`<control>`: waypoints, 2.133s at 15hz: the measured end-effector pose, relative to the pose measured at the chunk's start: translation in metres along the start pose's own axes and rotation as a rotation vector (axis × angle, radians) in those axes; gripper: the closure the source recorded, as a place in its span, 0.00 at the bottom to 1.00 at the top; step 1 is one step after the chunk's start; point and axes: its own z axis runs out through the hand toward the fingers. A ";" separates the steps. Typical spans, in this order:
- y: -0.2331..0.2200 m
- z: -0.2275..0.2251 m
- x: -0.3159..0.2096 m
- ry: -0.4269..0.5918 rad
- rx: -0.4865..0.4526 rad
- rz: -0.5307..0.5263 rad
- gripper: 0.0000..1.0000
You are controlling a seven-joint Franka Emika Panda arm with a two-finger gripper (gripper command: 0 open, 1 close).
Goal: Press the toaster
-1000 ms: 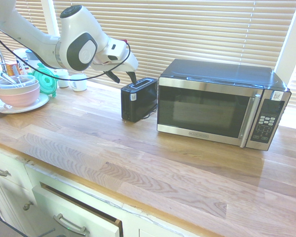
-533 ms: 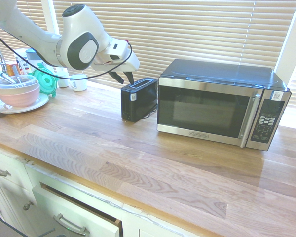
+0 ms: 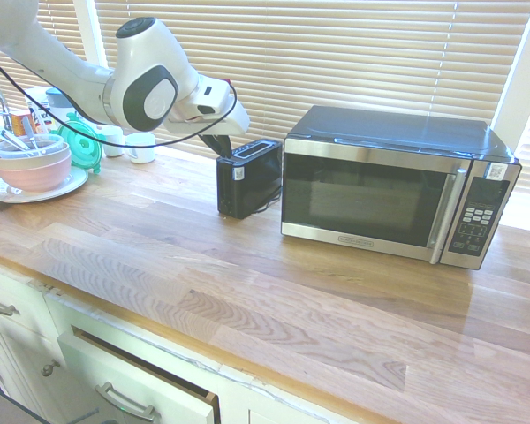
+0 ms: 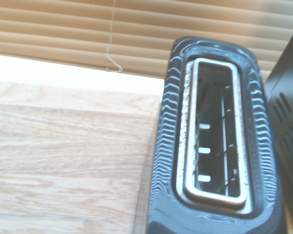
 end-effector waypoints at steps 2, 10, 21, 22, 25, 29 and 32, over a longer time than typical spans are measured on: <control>0.000 0.001 -0.003 0.000 0.003 -0.003 1.00; 0.013 -0.005 -0.016 0.013 0.014 -0.001 1.00; 0.012 0.009 -0.014 -0.018 0.004 -0.021 1.00; 0.011 0.012 -0.016 -0.024 0.002 -0.021 1.00; 0.012 0.021 -0.016 -0.036 -0.002 -0.014 1.00; 0.017 0.039 -0.019 -0.072 -0.017 -0.018 1.00; 0.022 0.054 -0.016 -0.095 -0.025 -0.012 1.00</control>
